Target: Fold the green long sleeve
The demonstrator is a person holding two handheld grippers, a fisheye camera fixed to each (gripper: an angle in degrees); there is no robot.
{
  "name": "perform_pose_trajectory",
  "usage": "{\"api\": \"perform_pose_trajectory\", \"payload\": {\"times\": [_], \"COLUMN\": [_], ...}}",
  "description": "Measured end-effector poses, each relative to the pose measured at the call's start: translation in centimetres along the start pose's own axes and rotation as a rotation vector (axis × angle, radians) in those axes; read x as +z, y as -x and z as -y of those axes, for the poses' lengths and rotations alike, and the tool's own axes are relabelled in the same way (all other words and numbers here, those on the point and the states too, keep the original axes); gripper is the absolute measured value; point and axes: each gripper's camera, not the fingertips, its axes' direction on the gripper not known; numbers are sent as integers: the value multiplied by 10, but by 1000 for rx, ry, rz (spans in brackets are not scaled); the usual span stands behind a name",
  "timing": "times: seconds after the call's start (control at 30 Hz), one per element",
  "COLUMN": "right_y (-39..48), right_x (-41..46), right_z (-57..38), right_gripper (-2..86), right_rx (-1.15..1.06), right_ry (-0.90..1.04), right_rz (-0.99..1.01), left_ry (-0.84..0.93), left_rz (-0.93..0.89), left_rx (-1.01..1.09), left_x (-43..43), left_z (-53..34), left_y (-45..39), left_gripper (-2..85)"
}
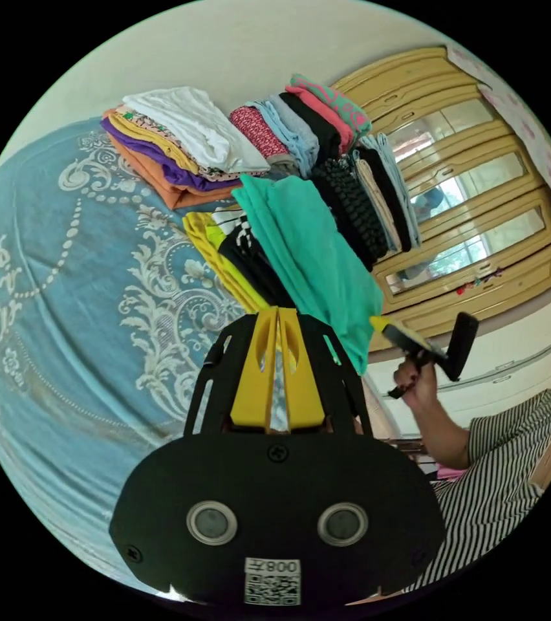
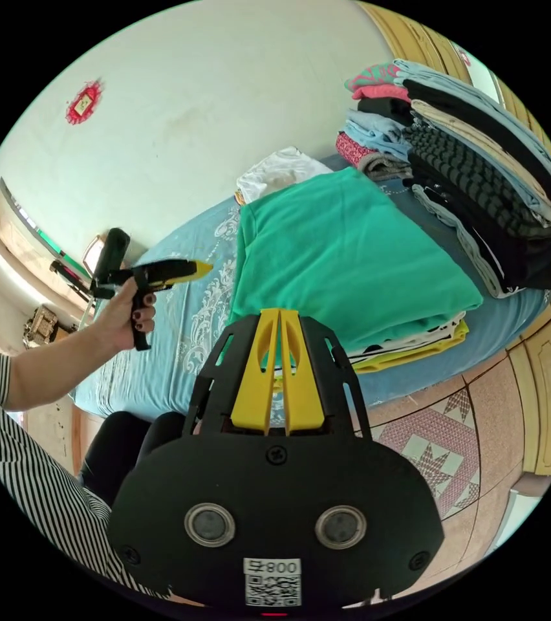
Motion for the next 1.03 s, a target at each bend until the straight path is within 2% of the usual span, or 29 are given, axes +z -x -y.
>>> {"api": "perform_pose_trajectory", "payload": {"times": [0.07,0.17,0.27,0.4,0.5,0.6,0.73,1.03], "right_y": [17,39,54,63,82,116,162,237], "right_x": [-8,-5,17,59,56,48,76,210], "right_z": [14,36,57,68,84,122,205,385], "right_gripper": [0,1,0,1,1,4,16,71], "right_rx": [-40,-95,-106,-71,-84,-179,-323,-387], "right_ry": [-55,-91,-50,111,63,-45,-129,-22], "right_rz": [14,8,0,-20,26,38,-90,-168], "left_ry": [88,216,285,217,212,208,173,59], "left_rz": [146,261,304,244,191,236,305,323], "left_rx": [24,27,36,-15,-19,47,110,169], "left_x": [-6,-1,6,-9,-21,-30,-45,-82], "left_z": [-28,-60,-86,-106,-117,-130,-151,-200], "left_y": [2,3,-1,-1,-2,-16,-37,-65], "left_gripper": [1,2,2,3,3,3,4,4]}}
